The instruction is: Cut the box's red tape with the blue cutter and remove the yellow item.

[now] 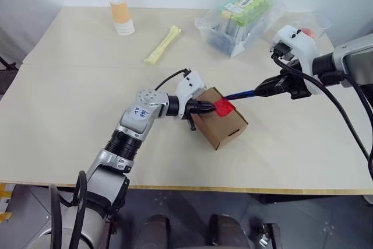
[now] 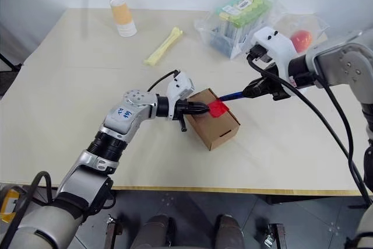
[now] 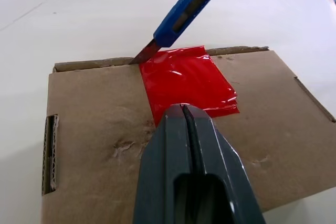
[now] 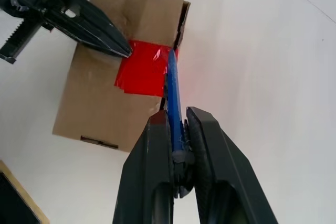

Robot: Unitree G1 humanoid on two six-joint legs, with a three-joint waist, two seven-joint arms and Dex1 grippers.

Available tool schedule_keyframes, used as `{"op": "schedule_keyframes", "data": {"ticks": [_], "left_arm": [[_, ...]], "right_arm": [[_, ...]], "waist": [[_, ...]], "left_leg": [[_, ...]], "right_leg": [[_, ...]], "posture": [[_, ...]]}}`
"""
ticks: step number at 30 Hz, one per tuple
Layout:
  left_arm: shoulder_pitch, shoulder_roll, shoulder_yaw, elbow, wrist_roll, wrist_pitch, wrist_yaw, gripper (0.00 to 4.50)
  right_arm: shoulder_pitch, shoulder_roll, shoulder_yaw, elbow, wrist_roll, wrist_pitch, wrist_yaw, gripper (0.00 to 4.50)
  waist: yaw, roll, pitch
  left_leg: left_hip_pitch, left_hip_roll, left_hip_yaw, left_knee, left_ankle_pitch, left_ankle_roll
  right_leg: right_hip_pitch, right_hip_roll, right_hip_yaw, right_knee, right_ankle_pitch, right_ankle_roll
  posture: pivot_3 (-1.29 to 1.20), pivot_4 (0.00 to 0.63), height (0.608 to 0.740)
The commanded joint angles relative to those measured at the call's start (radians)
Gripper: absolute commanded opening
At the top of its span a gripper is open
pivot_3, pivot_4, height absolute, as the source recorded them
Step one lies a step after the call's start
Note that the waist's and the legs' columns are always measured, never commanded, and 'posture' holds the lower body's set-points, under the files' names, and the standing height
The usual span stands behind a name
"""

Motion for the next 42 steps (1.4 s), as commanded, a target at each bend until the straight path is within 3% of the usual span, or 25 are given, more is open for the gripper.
{"op": "schedule_keyframes", "data": {"ticks": [1, 17, 42], "left_arm": [[0.057, -0.011, -0.055, 0.057, 0.049, 0.029, 0.006, 0.03], [0.070, -0.012, -0.036, 0.061, 0.048, 0.039, 0.013, 0.03], [0.097, -0.014, -0.031, 0.039, 0.045, 0.059, 0.038, 0.03]], "right_arm": [[-0.051, -0.032, 0.076, 0.014, -0.034, 0.026, 0.116, 0.14], [-0.102, -0.039, 0.196, 0.064, -0.148, 0.068, 0.313, 0.14], [-0.123, -0.054, 0.349, 0.036, -0.161, 0.126, 0.409, 0.14]], "waist": [[0.001, 0.000, 0.000], [0.000, 0.001, -0.001], [-0.002, 0.001, -0.002]], "left_leg": [[0.001, 0.000, 0.000, 0.000, 0.000, 0.000], [0.003, 0.000, -0.001, 0.001, 0.000, 0.000], [0.005, 0.000, -0.001, 0.003, 0.000, 0.000]], "right_leg": [[0.001, 0.000, 0.000, 0.000, 0.000, 0.000], [0.004, 0.000, 0.000, 0.000, 0.000, 0.000], [0.007, 0.000, 0.000, 0.000, 0.000, 0.000]], "posture": [[0.00, 0.150, 0.740], [0.00, 0.150, 0.740], [0.00, 0.150, 0.740]]}}
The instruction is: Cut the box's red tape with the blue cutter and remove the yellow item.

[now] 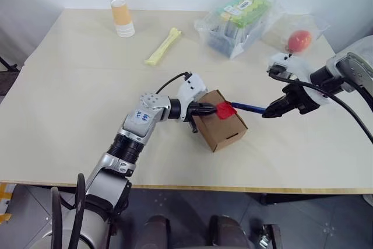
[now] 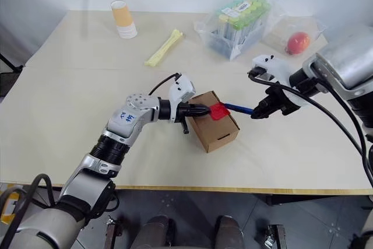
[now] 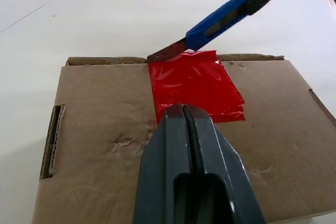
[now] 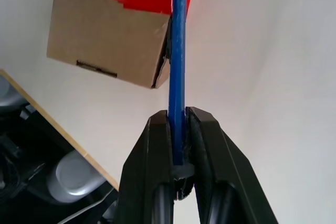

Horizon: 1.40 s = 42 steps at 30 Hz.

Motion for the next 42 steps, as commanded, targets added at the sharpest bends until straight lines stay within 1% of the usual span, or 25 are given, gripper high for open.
{"op": "schedule_keyframes", "data": {"ticks": [1, 8, 11, 18, 26, 42], "left_arm": [[0.064, 0.006, -0.039, 0.055, 0.041, 0.061, 0.014, 0.03], [0.081, 0.003, -0.034, 0.030, 0.039, 0.077, 0.024, 0.03], [0.091, 0.004, -0.028, 0.016, 0.037, 0.089, 0.031, 0.03], [0.097, 0.012, -0.022, 0.003, 0.036, 0.102, 0.035, 0.03], [0.089, 0.005, -0.023, 0.013, 0.035, 0.101, 0.038, 0.03], [0.075, 0.008, -0.016, 0.021, 0.035, 0.103, 0.035, 0.03]], "right_arm": [[-0.018, -0.020, 0.040, -0.036, 0.039, 0.021, 0.055, 0.14], [-0.025, -0.029, 0.097, -0.043, 0.037, 0.021, 0.092, 0.14], [0.001, -0.031, 0.105, -0.047, 0.032, 0.020, 0.089, 0.14], [0.035, -0.038, 0.098, -0.048, 0.046, 0.021, 0.075, 0.14], [0.032, -0.047, 0.106, -0.058, 0.132, 0.021, 0.052, 0.14], [0.118, -0.128, 0.072, -0.122, 0.186, 0.021, -0.025, 0.14]], "waist": [[0.000, 0.000, 0.000], [-0.002, 0.001, -0.001], [-0.002, 0.001, -0.001], [-0.003, 0.001, -0.001], [-0.003, 0.001, -0.001], [-0.003, 0.001, -0.001]], "left_leg": [[0.000, 0.000, 0.000, 0.000, 0.000, 0.000], [0.000, 0.000, 0.000, 0.000, 0.000, 0.000], [0.000, 0.000, 0.000, 0.000, 0.000, 0.000], [0.000, 0.000, 0.000, 0.001, 0.000, 0.000], [0.000, 0.000, 0.000, 0.001, 0.000, 0.000], [0.000, 0.000, 0.000, 0.002, 0.000, 0.000]], "right_leg": [[0.000, 0.000, 0.000, 0.000, 0.000, 0.000], [0.000, 0.000, 0.000, 0.000, 0.000, 0.000], [0.000, 0.000, 0.000, 0.000, 0.000, 0.000], [0.000, 0.000, 0.000, 0.000, 0.000, 0.000], [0.000, 0.000, 0.000, 0.000, 0.000, 0.000], [0.001, 0.000, 0.000, 0.000, 0.000, 0.000]], "posture": [[0.00, 0.150, 0.740], [0.00, 0.150, 0.740], [0.00, 0.150, 0.740], [0.00, 0.150, 0.740], [0.00, 0.150, 0.740], [0.00, 0.150, 0.740]]}}
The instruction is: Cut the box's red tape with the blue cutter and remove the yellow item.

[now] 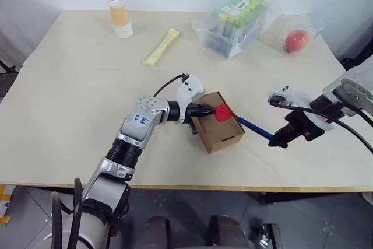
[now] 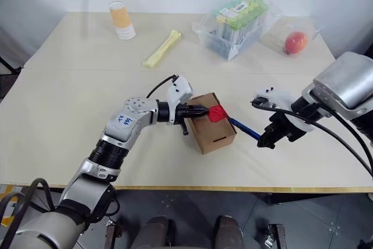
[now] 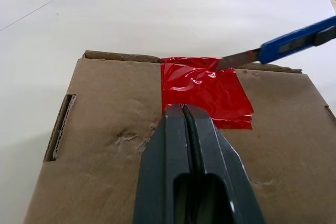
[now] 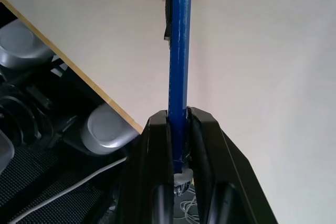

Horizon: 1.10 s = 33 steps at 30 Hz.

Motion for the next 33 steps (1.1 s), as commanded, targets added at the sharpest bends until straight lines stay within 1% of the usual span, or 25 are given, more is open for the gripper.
{"op": "schedule_keyframes", "data": {"ticks": [1, 4, 7, 8, 11, 12, 14, 15, 17, 19, 20, 21, 23, 25, 27, 33], "left_arm": [[0.035, 0.010, -0.037, 0.086, 0.036, 0.056, 0.004, 0.03], [0.030, 0.007, -0.036, 0.094, 0.036, 0.047, 0.003, 0.03], [0.026, 0.001, -0.021, 0.097, 0.028, 0.018, 0.005, 0.03], [0.024, -0.004, -0.002, 0.095, 0.015, -0.020, 0.000, 0.03], [0.016, -0.010, 0.091, 0.079, -0.052, -0.204, -0.050, 0.03], [0.013, -0.004, 0.124, 0.074, -0.075, -0.272, -0.075, 0.03], [0.016, 0.048, 0.166, 0.050, -0.123, -0.371, -0.191, 0.03], [0.015, 0.082, 0.171, 0.052, -0.119, -0.412, -0.227, 0.21], [0.014, 0.138, 0.168, 0.061, -0.110, -0.569, -0.330, 0.59], [-0.010, 0.169, 0.176, 0.056, -0.113, -0.743, -0.413, 1.17], [-0.026, 0.170, 0.178, 0.041, -0.134, -0.797, -0.457, 1.47], [-0.043, 0.162, 0.174, 0.041, -0.131, -0.846, -0.465, 1.77], [-0.072, 0.141, 0.157, 0.035, -0.142, -0.859, -0.489, 2.35], [-0.107, 0.119, 0.121, 0.044, -0.109, -0.918, -0.507, 3.01], [-0.148, 0.087, 0.085, 0.071, -0.062, -0.991, -0.500, 3.41], [-0.201, 0.051, 0.013, 0.187, 0.034, -1.098, -0.483, 3.41]], "right_arm": [[0.010, -0.028, -0.018, -0.035, 0.028, 0.004, -0.009, 0.14], [0.020, -0.044, -0.043, -0.052, 0.031, 0.004, -0.017, 0.14], [0.020, -0.055, -0.105, -0.057, 0.054, 0.004, -0.004, 0.14], [0.027, -0.052, -0.161, -0.053, 0.062, 0.004, 0.002, 0.14], [0.043, -0.094, -0.252, -0.045, 0.099, 0.004, 0.021, 0.14], [0.047, -0.110, -0.271, -0.035, 0.136, 0.004, 0.026, 0.14], [0.042, -0.131, -0.295, -0.014, 0.240, 0.004, 0.015, 0.14], [0.042, -0.140, -0.298, -0.008, 0.285, 0.004, 0.002, 0.14], [0.049, -0.141, -0.307, 0.003, 0.369, 0.004, -0.044, 0.14], [0.051, -0.123, -0.310, 0.042, 0.478, 0.004, -0.130, 0.14], [0.050, -0.106, -0.312, 0.072, 0.534, 0.004, -0.187, 0.14], [0.047, -0.093, -0.313, 0.096, 0.581, 0.004, -0.236, 0.14], [0.042, -0.070, -0.312, 0.125, 0.663, 0.004, -0.329, 0.14], [0.039, -0.044, -0.309, 0.150, 0.745, 0.004, -0.426, 0.14], [0.042, -0.020, -0.310, 0.162, 0.806, 0.004, -0.514, 0.14], [0.033, 0.036, -0.308, 0.202, 0.977, 0.004, -0.718, 0.14]], "waist": [[0.000, 0.000, 0.000], [0.000, 0.000, 0.000], [0.000, 0.000, 0.000], [0.001, 0.000, 0.000], [0.001, 0.000, 0.000], [0.001, 0.000, 0.001], [0.001, -0.001, 0.001], [0.000, -0.001, 0.002], [-0.004, -0.001, 0.002], [-0.003, -0.001, 0.002], [0.000, -0.001, 0.002], [0.004, -0.001, 0.002], [0.011, -0.002, 0.002], [0.015, -0.001, 0.002], [0.015, -0.002, 0.002], [0.002, -0.002, 0.002]], "left_leg": [[0.000, 0.000, 0.000, 0.000, 0.000, 0.000], [0.000, 0.000, 0.000, 0.001, 0.000, 0.000], [0.000, 0.000, 0.000, 0.001, 0.000, 0.000], [0.000, 0.000, 0.000, 0.001, 0.000, 0.000], [-0.001, 0.000, 0.000, 0.002, 0.000, 0.000], [-0.001, 0.000, 0.000, 0.002, 0.000, 0.000], [-0.003, 0.000, 0.000, 0.002, 0.000, 0.000], [-0.004, 0.000, 0.000, 0.001, 0.000, 0.000], [-0.004, 0.000, 0.001, 0.001, 0.000, 0.000], [-0.004, 0.000, 0.001, 0.000, 0.000, 0.000], [-0.004, 0.000, 0.001, 0.000, 0.000, 0.000], [-0.005, 0.000, 0.001, 0.001, 0.000, 0.000], [-0.007, 0.000, 0.000, 0.003, 0.000, 0.000], [-0.008, 0.000, 0.000, 0.004, 0.000, 0.001], [-0.008, 0.000, 0.000, 0.004, 0.000, 0.001], [-0.008, 0.000, 0.000, 0.002, 0.000, 0.001]], "right_leg": [[0.000, 0.000, 0.000, 0.000, 0.000, 0.000], [0.000, 0.000, 0.000, 0.000, 0.000, 0.000], [0.001, 0.000, 0.000, 0.000, 0.000, 0.000], [0.001, 0.000, 0.000, 0.000, 0.000, 0.000], [0.000, 0.000, 0.001, -0.001, 0.000, 0.000], [0.000, 0.000, 0.001, -0.001, 0.000, 0.000], [-0.002, 0.000, 0.000, -0.001, 0.000, 0.000], [-0.003, 0.000, 0.000, -0.001, 0.000, 0.000], [-0.005, 0.000, 0.000, -0.001, 0.000, 0.000], [-0.005, 0.000, 0.000, -0.001, 0.000, 0.000], [-0.005, 0.000, 0.000, -0.001, 0.000, 0.000], [-0.005, 0.000, 0.000, -0.001, 0.000, 0.000], [-0.005, 0.000, 0.000, -0.001, 0.001, 0.000], [-0.005, 0.000, 0.000, -0.002, 0.001, 0.000], [-0.005, 0.000, -0.001, -0.002, 0.001, 0.000], [-0.006, 0.000, -0.001, -0.001, 0.001, 0.000]], "posture": [[0.00, 0.150, 0.740], [0.00, 0.150, 0.740], [0.00, 0.150, 0.740], [0.00, 0.150, 0.740], [0.00, 0.150, 0.740], [0.00, 0.150, 0.740], [0.00, 0.150, 0.740], [0.00, 0.150, 0.740], [0.00, 0.150, 0.740], [0.00, 0.150, 0.740], [0.00, 0.150, 0.740], [0.00, 0.150, 0.740], [0.00, 0.150, 0.740], [0.00, 0.150, 0.740], [0.00, 0.150, 0.740], [0.00, 0.150, 0.740]]}}
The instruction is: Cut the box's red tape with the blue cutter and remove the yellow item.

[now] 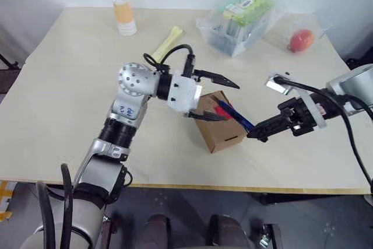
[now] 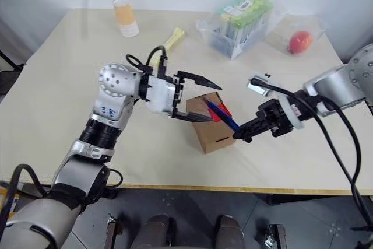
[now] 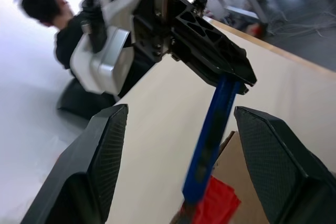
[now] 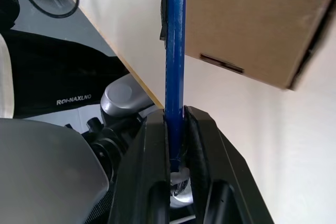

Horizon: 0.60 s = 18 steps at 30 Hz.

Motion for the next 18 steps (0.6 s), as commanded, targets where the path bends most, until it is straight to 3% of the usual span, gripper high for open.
{"op": "schedule_keyframes", "data": {"ticks": [1, 7, 10, 16, 18], "left_arm": [[-0.023, -0.004, -0.028, 0.067, 0.057, -0.064, 0.022, 3.41], [-0.035, 0.002, -0.052, 0.122, 0.119, -0.064, 0.054, 3.41], [-0.043, -0.001, -0.053, 0.143, 0.131, -0.060, 0.066, 2.83], [-0.051, -0.009, -0.049, 0.142, 0.097, 0.019, 0.041, 1.02], [-0.055, -0.008, -0.049, 0.141, 0.095, 0.026, 0.036, 0.69]], "right_arm": [[-0.021, 0.011, -0.032, 0.016, 0.109, 0.003, -0.103, 0.14], [-0.008, 0.018, -0.043, 0.028, 0.223, 0.003, -0.226, 0.14], [-0.001, 0.020, -0.045, 0.027, 0.269, -0.003, -0.270, 0.14], [0.039, 0.001, -0.038, -0.002, 0.361, -0.051, -0.348, 0.14], [0.051, -0.002, -0.045, -0.007, 0.365, -0.058, -0.356, 0.14]], "waist": [[-0.004, 0.000, 0.000], [-0.005, 0.000, 0.000], [-0.001, 0.000, 0.000], [-0.003, 0.000, 0.000], [-0.004, 0.000, 0.000]], "left_leg": [[0.000, 0.000, 0.000, 0.000, 0.000, 0.000], [-0.007, 0.000, 0.000, 0.001, 0.000, 0.000], [-0.009, 0.000, 0.000, 0.002, 0.000, 0.000], [-0.010, 0.000, -0.001, 0.001, 0.000, 0.000], [-0.010, 0.000, -0.001, 0.001, 0.000, 0.000]], "right_leg": [[0.000, 0.000, 0.000, 0.000, 0.000, 0.000], [-0.008, 0.000, 0.000, 0.002, 0.000, 0.000], [-0.009, 0.000, 0.000, 0.002, 0.000, 0.000], [-0.009, 0.000, -0.001, 0.001, 0.000, 0.000], [-0.009, 0.000, -0.001, 0.001, 0.000, 0.000]], "posture": [[0.00, 0.150, 0.740], [0.00, 0.150, 0.740], [0.00, 0.150, 0.740], [0.00, 0.150, 0.740], [0.00, 0.150, 0.740]]}}
